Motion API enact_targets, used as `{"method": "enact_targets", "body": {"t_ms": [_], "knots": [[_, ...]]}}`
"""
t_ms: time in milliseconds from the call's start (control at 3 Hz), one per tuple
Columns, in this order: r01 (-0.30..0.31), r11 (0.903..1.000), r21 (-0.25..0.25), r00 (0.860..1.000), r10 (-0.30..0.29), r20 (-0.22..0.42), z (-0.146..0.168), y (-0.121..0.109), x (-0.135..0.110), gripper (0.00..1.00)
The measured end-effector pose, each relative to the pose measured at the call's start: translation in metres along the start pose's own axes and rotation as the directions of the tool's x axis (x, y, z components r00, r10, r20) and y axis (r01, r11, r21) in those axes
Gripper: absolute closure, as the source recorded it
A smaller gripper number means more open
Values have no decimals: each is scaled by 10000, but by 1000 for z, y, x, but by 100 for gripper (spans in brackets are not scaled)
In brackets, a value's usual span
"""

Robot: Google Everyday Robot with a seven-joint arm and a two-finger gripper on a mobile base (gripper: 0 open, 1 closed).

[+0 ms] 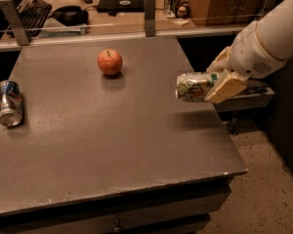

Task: Move 7up can near apple

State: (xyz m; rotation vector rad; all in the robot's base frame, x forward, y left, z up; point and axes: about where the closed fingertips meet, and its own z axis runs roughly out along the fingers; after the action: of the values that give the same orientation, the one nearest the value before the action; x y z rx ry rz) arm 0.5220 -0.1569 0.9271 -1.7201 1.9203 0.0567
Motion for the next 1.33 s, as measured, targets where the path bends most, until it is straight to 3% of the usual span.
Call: {"method": "enact_targets", "body": {"t_ms": [667, 1000, 1333], "knots": [[92, 9997, 247, 9996, -99, 250, 4, -8, -8, 100], [351, 9979, 541, 9959, -394, 812, 26, -39, -29, 100], [672, 9969, 415, 9880, -723, 1366, 65, -67, -57, 100]]}}
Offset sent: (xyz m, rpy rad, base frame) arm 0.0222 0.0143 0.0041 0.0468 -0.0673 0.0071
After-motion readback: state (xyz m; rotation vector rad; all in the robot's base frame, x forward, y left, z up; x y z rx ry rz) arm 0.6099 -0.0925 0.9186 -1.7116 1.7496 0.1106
